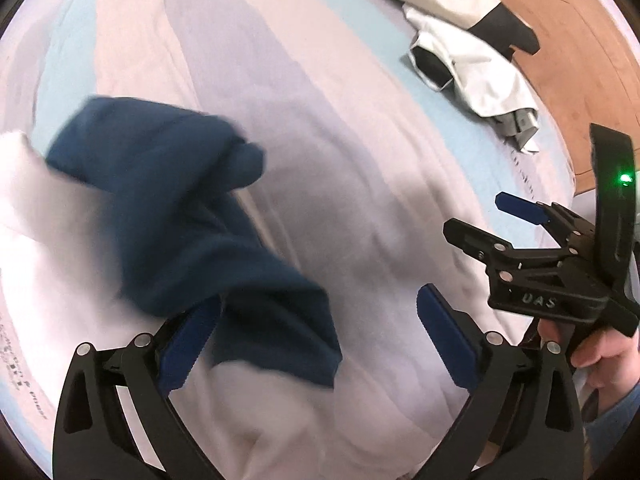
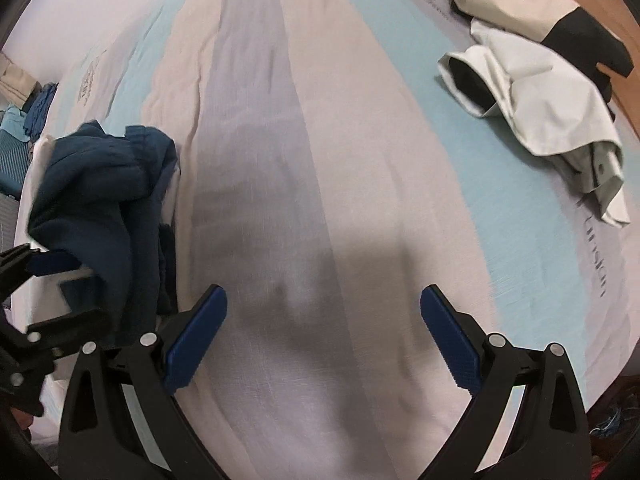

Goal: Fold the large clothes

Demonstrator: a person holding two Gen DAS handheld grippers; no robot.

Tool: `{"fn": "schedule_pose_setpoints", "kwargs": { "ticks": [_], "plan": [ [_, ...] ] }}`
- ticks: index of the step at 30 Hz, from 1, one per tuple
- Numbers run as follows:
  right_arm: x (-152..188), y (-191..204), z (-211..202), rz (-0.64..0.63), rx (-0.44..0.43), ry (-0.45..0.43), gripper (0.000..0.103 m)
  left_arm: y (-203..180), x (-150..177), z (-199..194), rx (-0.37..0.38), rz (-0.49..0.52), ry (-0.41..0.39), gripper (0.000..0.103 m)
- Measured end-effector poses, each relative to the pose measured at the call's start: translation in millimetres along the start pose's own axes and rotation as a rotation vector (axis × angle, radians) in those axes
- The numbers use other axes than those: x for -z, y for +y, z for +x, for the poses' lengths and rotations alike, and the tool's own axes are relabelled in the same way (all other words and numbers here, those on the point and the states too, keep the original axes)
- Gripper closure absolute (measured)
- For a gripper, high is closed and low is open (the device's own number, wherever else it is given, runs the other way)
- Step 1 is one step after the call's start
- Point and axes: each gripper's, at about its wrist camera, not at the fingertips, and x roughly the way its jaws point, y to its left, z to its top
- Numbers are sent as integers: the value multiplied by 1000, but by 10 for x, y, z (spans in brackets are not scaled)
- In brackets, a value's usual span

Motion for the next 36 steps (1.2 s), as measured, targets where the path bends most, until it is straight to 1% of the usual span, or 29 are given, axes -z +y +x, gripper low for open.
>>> {"fn": "schedule_pose_setpoints", "kwargs": {
  "ticks": [2,6,10,13,16,19,22,24,26,28,30,34,36],
  "plan": [
    [-31,14,-68,-3,2,-7,10,-20,-15,-90,-1,-5,-15,6],
    [-85,104,-162,-20,-1,-19,10,120,6,-314,-51,-12,-40,6],
    [-146,311,-273,-50,-19,-38,10,438,73,-482,-108,-43,-57,6],
    [-192,524,-344,-75,-41,-47,10,769,133,-585,-150,-97,-60,6],
    [-217,765,-384,-111,-65,-53,10,1139,230,-720,-184,-157,-69,6],
    [-241,970,-373,-141,-87,-46,10,1384,316,-788,-204,-176,-63,6],
    [-275,1188,-350,-168,-126,-34,10,1696,427,-839,-170,-227,-46,6],
    [-297,1355,-329,-194,-147,-24,9,1840,484,-842,-145,-241,-40,6],
    [-318,1503,-284,-219,-166,-12,9,1967,537,-840,-128,-238,-34,6],
    [-351,1637,-172,-235,-188,25,9,2091,585,-809,-87,-238,-27,6],
    [-384,1700,-51,-233,-210,59,9,2222,633,-764,-33,-258,-21,6],
    [-461,1756,214,-233,-224,134,9,2475,714,-585,4,-291,4,6],
    [-478,1759,312,-226,-248,159,9,2530,735,-507,38,-295,5,6]
  ]
}}
